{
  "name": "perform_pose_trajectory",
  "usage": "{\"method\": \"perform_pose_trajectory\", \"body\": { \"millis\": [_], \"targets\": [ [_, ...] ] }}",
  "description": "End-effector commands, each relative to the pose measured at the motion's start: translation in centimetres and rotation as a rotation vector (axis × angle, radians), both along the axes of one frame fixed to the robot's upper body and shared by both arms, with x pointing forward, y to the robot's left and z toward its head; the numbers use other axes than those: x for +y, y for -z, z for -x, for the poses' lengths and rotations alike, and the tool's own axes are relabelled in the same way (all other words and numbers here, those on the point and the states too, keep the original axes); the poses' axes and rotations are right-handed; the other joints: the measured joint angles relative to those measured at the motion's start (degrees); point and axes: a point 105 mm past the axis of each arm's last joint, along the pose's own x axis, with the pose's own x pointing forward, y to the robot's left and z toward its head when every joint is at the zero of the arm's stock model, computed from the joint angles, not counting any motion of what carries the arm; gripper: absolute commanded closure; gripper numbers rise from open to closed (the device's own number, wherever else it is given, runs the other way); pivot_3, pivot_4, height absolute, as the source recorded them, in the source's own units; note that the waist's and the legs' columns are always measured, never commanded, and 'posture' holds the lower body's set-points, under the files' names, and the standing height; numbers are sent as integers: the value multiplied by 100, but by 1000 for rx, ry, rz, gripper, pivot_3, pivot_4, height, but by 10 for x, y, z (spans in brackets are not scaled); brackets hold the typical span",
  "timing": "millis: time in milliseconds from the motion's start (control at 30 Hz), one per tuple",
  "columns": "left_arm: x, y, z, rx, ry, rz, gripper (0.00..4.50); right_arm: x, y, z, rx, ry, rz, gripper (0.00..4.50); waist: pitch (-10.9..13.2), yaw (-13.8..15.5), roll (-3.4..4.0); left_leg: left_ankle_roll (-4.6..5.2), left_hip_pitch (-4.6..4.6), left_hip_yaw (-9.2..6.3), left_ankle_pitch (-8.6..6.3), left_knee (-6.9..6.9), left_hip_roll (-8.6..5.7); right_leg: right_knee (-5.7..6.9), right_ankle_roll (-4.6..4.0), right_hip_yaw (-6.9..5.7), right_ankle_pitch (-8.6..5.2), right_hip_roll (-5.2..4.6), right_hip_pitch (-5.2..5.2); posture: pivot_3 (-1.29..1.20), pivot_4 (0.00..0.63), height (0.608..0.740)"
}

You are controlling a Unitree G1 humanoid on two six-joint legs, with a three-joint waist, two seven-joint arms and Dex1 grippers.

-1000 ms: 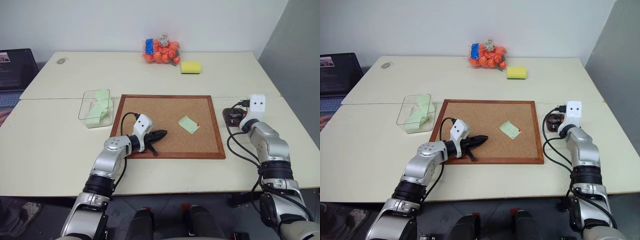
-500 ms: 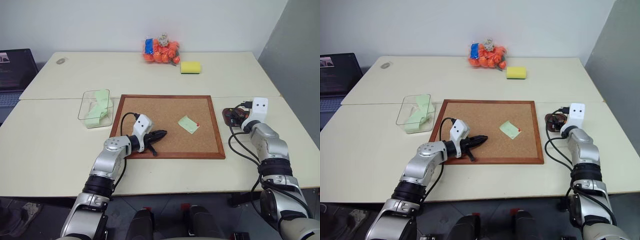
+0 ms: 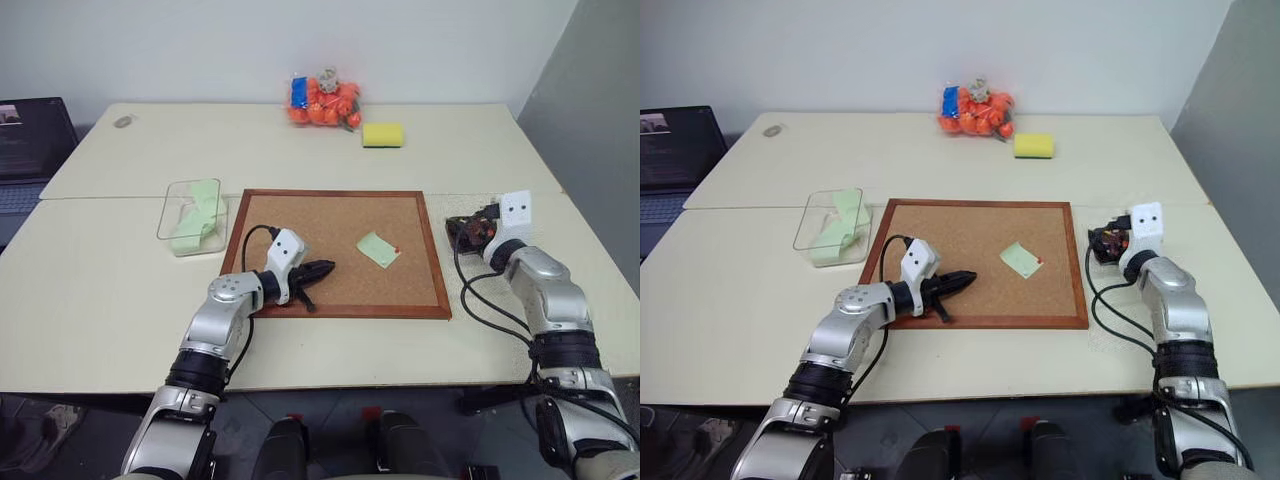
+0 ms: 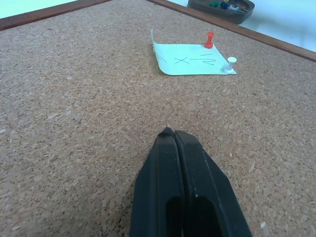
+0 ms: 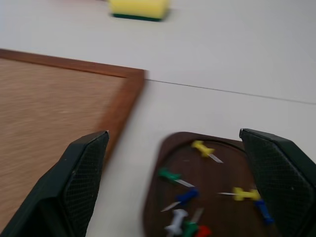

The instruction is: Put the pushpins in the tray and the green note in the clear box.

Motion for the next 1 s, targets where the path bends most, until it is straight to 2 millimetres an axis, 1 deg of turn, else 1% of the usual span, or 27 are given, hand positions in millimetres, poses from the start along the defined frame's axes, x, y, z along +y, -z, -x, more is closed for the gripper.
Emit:
{"method": "perform_pose_trajectory", "body": {
  "millis": [33, 133, 233, 333, 500, 600, 800, 867, 900, 933, 967, 1000],
  "targets": [
    [-1, 20, 10, 75, 16, -23, 4500, 38, -18, 30, -48, -291, 37, 17, 0, -6, 0, 0, 1, 1, 0, 0, 0, 0, 0, 1, 0, 0, 0, 0, 150, 740],
    [-2, 20, 9, 73, 17, -25, 4500, 52, -9, 38, -23, -365, 52, 17, 0, -13, 0, 0, 2, 2, 0, 1, 0, -1, 1, 2, 0, 0, 0, 0, 150, 740],
    [-2, 18, 7, 67, 13, -25, 4500, 62, -1, 39, -17, -390, 70, 17, 0, -8, -1, 0, 2, 1, 0, 1, 0, -1, 1, 0, 0, 0, 0, 0, 150, 740],
    [-2, 17, 5, 64, 10, -22, 4500, 68, 6, 33, -11, -380, 73, 17, 0, 0, -1, 0, 1, 0, 0, 1, 0, -1, 1, -1, 0, 0, 0, 0, 150, 740],
    [-3, 16, 5, 56, 14, -24, 4500, 73, 10, 18, 8, -336, -23, 17, 1, 3, -2, 0, 1, 1, 0, 2, -1, -2, 1, -1, 0, -1, 0, 0, 150, 740],
    [-2, 17, 6, 56, 12, -24, 4500, 76, 15, 14, 16, -336, -38, 17, 1, 5, -2, 0, 1, 0, 0, 2, -1, -1, 1, -2, 0, -1, 0, 0, 150, 740],
    [0, 17, 6, 56, 8, -28, 4500, 87, 20, 7, 24, -336, -72, 17, 1, 4, -1, 0, 1, 0, 0, 1, 0, 0, 0, -2, 0, 0, 0, 0, 150, 740],
    [0, 17, 6, 55, 7, -28, 4500, 89, 23, 5, 30, -330, -68, 378, 1, 3, -1, 0, 1, 1, 0, 2, 0, 0, 1, -1, 0, 0, 0, 0, 150, 740],
    [0, 17, 6, 55, 7, -28, 4500, 89, 24, 3, 34, -327, -66, 460, 1, 3, -1, 0, 1, 1, 0, 2, 0, 0, 1, -1, 0, -1, 0, 0, 150, 740],
    [0, 17, 6, 55, 6, -28, 4500, 89, 25, 2, 35, -326, -63, 643, 0, 3, -1, 0, 1, 0, 0, 2, 0, 0, 1, -1, 0, -1, 0, 0, 150, 740],
    [0, 17, 6, 55, 6, -28, 4500, 89, 26, 2, 37, -325, -62, 941, 1, 3, -1, 0, 1, 0, 0, 2, 0, 0, 1, -1, 0, -1, 0, 0, 150, 740],
    [0, 17, 6, 55, 5, -28, 4500, 89, 27, 1, 38, -325, -60, 1144, 1, 3, -1, 0, 1, 0, 0, 2, 0, 0, 0, -2, 0, -1, 0, 0, 150, 740]
  ]
}}
